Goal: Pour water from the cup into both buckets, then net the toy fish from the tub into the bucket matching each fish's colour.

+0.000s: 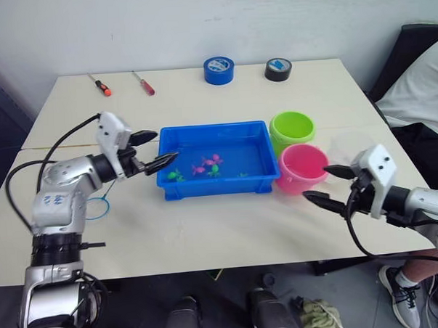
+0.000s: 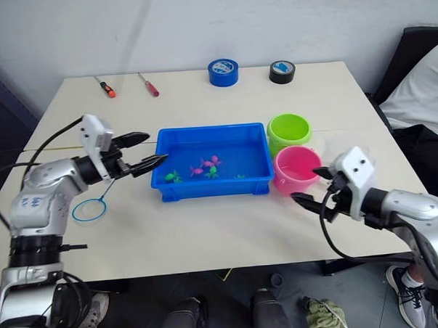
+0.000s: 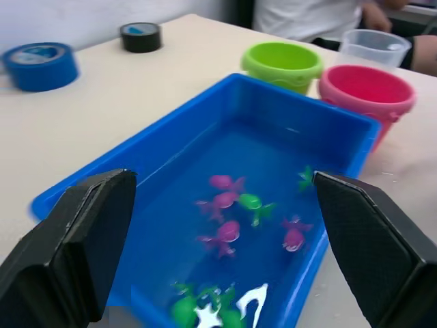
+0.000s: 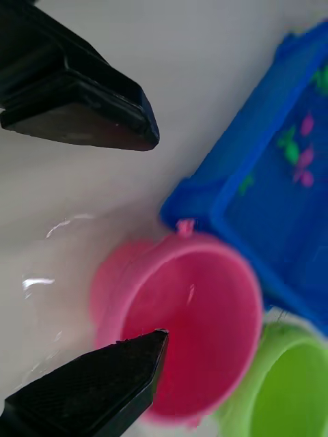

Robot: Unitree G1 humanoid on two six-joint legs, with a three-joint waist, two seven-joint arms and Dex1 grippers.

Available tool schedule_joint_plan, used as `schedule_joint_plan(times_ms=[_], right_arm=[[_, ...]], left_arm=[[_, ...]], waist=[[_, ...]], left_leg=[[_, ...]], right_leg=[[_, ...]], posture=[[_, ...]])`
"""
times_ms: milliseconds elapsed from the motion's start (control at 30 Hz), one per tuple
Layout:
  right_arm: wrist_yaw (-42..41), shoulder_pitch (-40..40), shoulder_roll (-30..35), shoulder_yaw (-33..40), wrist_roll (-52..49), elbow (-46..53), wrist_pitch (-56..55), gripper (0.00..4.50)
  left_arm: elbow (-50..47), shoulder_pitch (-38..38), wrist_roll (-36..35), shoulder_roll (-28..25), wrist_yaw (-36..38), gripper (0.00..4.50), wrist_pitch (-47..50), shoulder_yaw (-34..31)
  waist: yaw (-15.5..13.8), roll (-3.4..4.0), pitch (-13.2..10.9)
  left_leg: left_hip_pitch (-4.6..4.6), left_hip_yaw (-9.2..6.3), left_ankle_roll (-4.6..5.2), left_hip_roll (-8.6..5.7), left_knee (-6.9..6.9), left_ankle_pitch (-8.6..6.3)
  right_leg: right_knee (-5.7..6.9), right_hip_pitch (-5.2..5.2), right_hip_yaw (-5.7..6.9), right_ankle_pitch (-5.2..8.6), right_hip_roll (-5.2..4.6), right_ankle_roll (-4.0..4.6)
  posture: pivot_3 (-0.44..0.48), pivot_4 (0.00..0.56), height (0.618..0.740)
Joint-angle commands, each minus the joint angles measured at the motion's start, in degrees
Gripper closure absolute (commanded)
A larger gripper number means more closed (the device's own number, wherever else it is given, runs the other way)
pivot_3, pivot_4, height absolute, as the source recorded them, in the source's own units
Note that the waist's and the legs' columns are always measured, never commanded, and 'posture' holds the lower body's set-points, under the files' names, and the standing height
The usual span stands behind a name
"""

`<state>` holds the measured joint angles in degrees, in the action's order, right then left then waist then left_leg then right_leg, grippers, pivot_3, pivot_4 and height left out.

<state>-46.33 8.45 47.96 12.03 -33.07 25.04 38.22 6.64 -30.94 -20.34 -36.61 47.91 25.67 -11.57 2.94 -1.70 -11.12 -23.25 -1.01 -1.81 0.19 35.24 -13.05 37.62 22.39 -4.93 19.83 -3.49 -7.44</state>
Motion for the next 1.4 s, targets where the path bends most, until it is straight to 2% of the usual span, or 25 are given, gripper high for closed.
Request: schedule_joint_plan(times_ms=[33, 133, 267, 367, 500, 733, 933, 1267, 1300, 1333, 1400], right_arm=[[-3.51, 1.85, -2.14, -3.35, -1.86, 3.86, -3.58, 0.04], [-4.93, 3.33, -4.35, -6.52, -2.09, 4.65, -5.05, 0.04], [-5.72, 4.76, -6.66, -9.18, -2.24, 5.01, -6.07, 0.04], [-6.04, 4.96, -7.4, -10.01, -1.11, 4.48, -7.54, 0.04], [-6.49, 4.71, -7.4, -10.59, -1.38, 4.91, -8.01, 0.04], [-5.68, 4.75, -7.23, -10.9, -1.85, 6.21, -7.35, 0.04], [-4.82, 4.56, -6.9, -10.25, -2.04, 7.08, -6.74, 0.04], [-2.67, 2.66, -6.09, -8.41, -2.99, 9.65, -5.24, 0.04], [-2.45, 2.52, -6.1, -8.32, -3.06, 9.83, -5.16, 0.0], [-2.17, 2.45, -6.2, -8.24, -3.13, 9.97, -5.05, 0.0], [-1.83, 2.36, -6.37, -8.1, -3.25, 10.16, -4.85, 0.0]], left_arm=[[-1.58, 5.39, -0.14, -2.31, -2.43, 0.0, -0.76, -4.92], [0.84, 8.97, 0.3, -3.29, -4.0, 0.0, -2.58, -7.45], [9.03, 9.7, 2.4, -4.21, -4.76, 0.0, -7.33, -7.61], [15.95, 7.84, 3.97, -4.66, -5.8, 0.0, -10.77, -7.19], [30.35, 2.06, 7.45, -5.64, -7.39, 0.0, -17.73, -5.9], [50.69, -7.57, 12.06, -4.42, -9.32, 0.0, -26.21, -2.75], [59.09, -11.65, 15.43, -2.19, -10.57, 0.0, -28.65, 0.45], [64.05, -12.32, 16.95, -1.82, -11.12, 0.0, -27.51, 1.39], [64.11, -12.27, 16.98, -1.78, -11.01, 0.52, -27.59, 1.43], [64.12, -12.28, 16.97, -1.72, -10.89, 0.74, -27.67, 1.46], [64.09, -12.28, 16.94, -1.62, -10.71, 1.53, -27.74, 1.52]], waist=[[0.08, -0.02, 0.0], [-0.02, -0.06, -0.01], [-0.59, -0.1, 0.0], [-1.35, -0.11, 0.01], [-1.52, -0.22, 0.05], [-1.38, -0.25, 0.07], [-1.43, -0.31, 0.09], [-1.35, -0.4, 0.09], [-1.34, -0.4, 0.09], [-1.34, -0.4, 0.09], [-1.42, -0.4, 0.09]], left_leg=[[0.0, 0.01, 0.0, 0.03, 0.0, -0.02], [-0.01, 0.0, 0.0, 0.04, 0.0, -0.03], [-0.01, -0.03, 0.01, 0.03, 0.01, -0.03], [-0.01, -0.02, 0.04, 0.02, 0.0, -0.06], [-0.08, -0.07, 0.08, -0.02, -0.01, -0.11], [-0.1, -0.06, 0.14, -0.17, -0.01, -0.14], [-0.12, -0.06, 0.14, -0.17, 0.01, -0.14], [-0.12, -0.05, 0.14, -0.07, 0.02, -0.14], [-0.11, -0.05, 0.13, -0.06, 0.02, -0.14], [-0.11, -0.04, 0.13, -0.06, 0.02, -0.14], [-0.11, -0.04, 0.13, -0.07, 0.02, -0.14]], right_leg=[[-0.01, 0.01, 0.01, 0.0, -0.01, 0.0], [-0.03, 0.01, 0.03, 0.0, -0.05, 0.01], [-0.04, 0.01, 0.09, -0.02, -0.12, 0.04], [-0.14, 0.0, 0.12, -0.04, -0.18, 0.07], [-0.22, 0.01, 0.3, -0.04, -0.61, 0.08], [-0.23, 0.0, 0.4, -0.05, -0.75, 0.08], [-0.2, 0.01, 0.42, -0.05, -0.4, 0.06], [-0.16, 0.03, 0.39, -0.05, -0.29, 0.06], [-0.15, 0.03, 0.38, -0.05, -0.29, 0.06], [-0.15, 0.03, 0.38, -0.05, -0.29, 0.06], [-0.15, 0.03, 0.37, -0.05, -0.29, 0.06]], posture=[[0.0, 0.15, 0.734], [0.0, 0.15, 0.734], [0.0, 0.15, 0.734], [0.0, 0.15, 0.734], [0.0, 0.15, 0.734], [0.0, 0.15, 0.734], [0.0, 0.15, 0.734], [0.0, 0.15, 0.734], [0.0, 0.15, 0.734], [0.0, 0.15, 0.734], [0.0, 0.15, 0.734]])
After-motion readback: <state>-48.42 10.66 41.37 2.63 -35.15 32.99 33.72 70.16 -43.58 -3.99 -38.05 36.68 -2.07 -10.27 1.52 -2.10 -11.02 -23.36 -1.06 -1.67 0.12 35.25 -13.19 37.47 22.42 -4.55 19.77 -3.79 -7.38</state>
